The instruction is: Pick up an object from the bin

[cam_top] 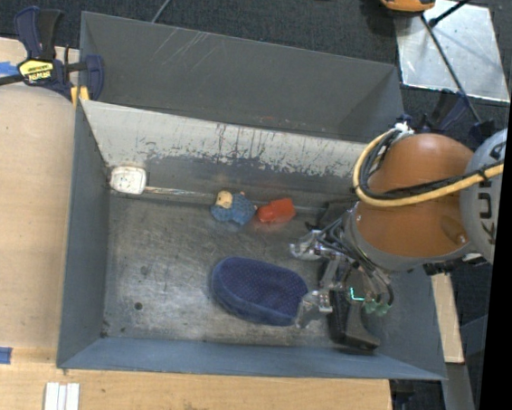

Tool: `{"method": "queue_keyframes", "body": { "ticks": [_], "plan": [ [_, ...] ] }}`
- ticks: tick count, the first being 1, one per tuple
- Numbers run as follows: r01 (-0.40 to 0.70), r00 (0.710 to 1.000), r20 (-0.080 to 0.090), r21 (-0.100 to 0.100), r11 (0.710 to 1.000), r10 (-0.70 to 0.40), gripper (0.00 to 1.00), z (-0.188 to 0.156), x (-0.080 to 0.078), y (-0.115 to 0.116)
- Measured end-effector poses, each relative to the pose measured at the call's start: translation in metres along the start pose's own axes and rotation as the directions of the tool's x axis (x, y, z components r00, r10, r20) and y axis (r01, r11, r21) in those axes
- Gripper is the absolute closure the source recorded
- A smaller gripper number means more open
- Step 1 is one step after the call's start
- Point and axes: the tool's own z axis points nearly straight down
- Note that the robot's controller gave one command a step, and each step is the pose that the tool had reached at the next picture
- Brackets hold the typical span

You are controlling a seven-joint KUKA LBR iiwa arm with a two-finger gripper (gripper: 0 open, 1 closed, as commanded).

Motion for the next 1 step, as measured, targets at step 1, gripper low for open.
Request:
{"method": "queue_keyframes", "body": {
  "ticks": [1],
  "plan": [
    [0.097, 0.995, 0.008, 0.000, 0.995, -0.097, 0.00, 0.0970, -0.0626, 0.0004]
  ]
}}
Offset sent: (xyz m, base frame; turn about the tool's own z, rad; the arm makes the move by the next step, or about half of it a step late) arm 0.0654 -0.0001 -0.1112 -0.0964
